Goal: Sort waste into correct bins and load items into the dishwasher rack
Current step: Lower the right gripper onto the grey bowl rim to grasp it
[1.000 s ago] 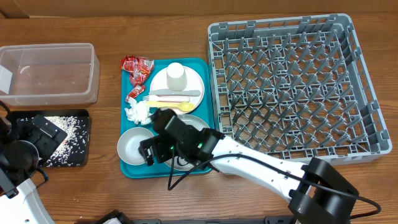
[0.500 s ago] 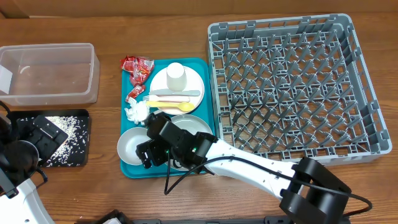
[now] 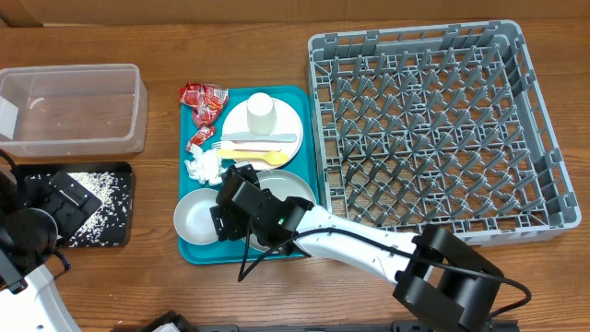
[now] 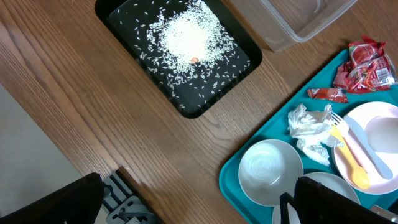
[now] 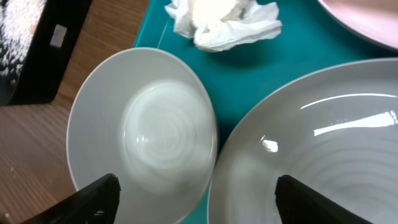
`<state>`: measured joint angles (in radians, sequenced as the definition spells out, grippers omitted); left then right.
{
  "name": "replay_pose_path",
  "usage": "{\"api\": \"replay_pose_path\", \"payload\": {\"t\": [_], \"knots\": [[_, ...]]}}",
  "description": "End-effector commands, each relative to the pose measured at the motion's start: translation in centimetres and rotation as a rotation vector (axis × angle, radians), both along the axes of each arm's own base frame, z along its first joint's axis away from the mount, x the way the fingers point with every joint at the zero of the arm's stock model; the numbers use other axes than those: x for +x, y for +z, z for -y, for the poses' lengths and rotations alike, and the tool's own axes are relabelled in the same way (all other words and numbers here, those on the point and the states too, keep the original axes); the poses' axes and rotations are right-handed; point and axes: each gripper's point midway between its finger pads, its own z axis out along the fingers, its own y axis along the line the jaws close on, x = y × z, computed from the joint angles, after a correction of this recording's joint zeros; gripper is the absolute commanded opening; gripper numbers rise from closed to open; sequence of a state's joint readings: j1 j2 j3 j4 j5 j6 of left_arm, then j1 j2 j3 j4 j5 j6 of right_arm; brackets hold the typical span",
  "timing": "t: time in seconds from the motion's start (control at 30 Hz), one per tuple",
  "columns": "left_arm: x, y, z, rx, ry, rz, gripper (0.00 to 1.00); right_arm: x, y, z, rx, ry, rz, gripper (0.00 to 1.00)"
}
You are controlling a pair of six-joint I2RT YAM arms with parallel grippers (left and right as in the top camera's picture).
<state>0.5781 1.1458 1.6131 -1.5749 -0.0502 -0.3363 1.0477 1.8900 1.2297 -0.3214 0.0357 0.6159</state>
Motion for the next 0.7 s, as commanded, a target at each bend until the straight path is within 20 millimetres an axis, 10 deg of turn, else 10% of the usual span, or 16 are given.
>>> {"api": "replay_pose_path", "payload": {"t": [0.0,0.67], "knots": [[-0.1,0.3,-0.3,0.022,-0.006,-0.002,1.0,1.0,0.5,-0.7,0.023,-0.046,0.021,0.81],[-0.1,0.3,-0.3,0.022,-0.006,-0.002,1.0,0.4,-0.8,-1.6,0.024,-0.032,0.013,0.57]]}}
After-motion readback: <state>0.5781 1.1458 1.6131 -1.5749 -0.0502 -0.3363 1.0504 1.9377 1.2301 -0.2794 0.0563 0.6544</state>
